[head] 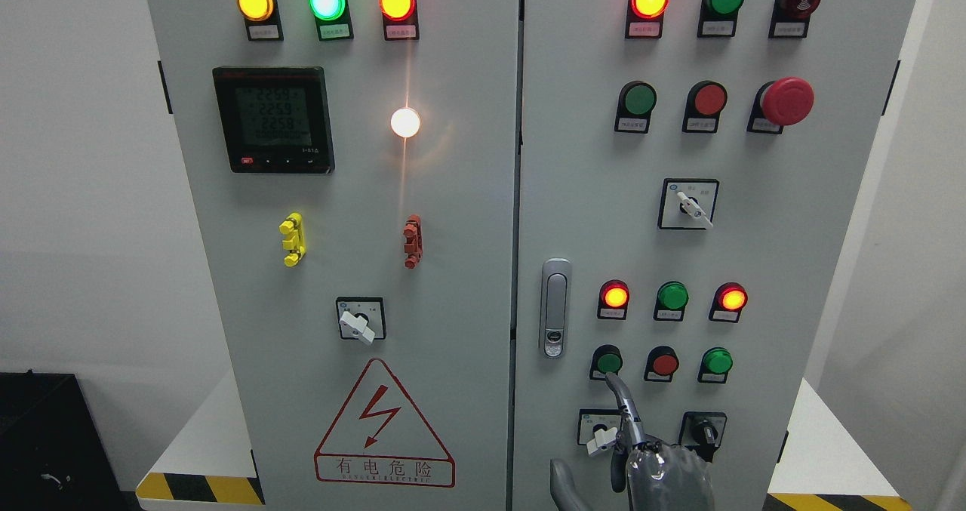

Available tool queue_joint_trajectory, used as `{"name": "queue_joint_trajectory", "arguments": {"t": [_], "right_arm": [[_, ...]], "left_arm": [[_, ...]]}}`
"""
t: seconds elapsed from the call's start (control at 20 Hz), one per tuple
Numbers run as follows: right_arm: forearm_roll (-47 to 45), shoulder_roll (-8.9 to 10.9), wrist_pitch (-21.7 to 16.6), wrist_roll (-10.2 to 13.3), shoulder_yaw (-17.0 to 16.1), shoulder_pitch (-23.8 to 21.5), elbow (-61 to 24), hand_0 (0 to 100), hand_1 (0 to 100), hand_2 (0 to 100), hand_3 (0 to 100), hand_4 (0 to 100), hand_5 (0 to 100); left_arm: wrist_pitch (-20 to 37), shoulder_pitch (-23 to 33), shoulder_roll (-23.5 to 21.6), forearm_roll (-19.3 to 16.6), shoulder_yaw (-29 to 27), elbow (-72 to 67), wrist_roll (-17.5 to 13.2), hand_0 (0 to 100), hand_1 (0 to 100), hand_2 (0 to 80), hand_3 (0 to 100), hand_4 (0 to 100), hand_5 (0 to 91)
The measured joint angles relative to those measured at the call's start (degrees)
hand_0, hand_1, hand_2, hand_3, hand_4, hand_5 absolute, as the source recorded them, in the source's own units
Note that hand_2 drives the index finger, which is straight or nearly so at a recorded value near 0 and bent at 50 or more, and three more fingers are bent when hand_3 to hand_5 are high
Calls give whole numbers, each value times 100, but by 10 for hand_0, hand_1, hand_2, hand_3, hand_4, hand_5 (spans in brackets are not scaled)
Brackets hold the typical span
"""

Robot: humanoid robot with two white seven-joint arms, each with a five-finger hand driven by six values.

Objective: Release door handle
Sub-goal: 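Move the right hand up beneath the silver door handle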

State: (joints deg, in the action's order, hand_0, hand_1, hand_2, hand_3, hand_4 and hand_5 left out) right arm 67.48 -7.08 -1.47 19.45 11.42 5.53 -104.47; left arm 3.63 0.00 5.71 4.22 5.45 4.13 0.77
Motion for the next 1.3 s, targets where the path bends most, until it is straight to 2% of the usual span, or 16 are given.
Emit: {"name": "queue_joint_trajectory", "arguments": {"t": [0.45, 0.85, 1.3], "right_arm": [[858, -2, 439, 210, 164, 242, 340, 308, 262, 61, 1000, 1000, 1000], [1380, -1, 525, 225, 317, 523, 589, 312, 253, 65, 1000, 1000, 1000], [1712, -2, 829, 190, 480, 793, 818, 320, 256, 73, 1000, 1000, 1000]], "left_arm": [[0, 0, 0, 0, 0, 0, 0, 120, 556, 0, 0, 0, 0], [0, 0, 0, 0, 0, 0, 0, 120, 556, 0, 0, 0, 0], [0, 0, 0, 0, 0, 0, 0, 120, 556, 0, 0, 0, 0]]}}
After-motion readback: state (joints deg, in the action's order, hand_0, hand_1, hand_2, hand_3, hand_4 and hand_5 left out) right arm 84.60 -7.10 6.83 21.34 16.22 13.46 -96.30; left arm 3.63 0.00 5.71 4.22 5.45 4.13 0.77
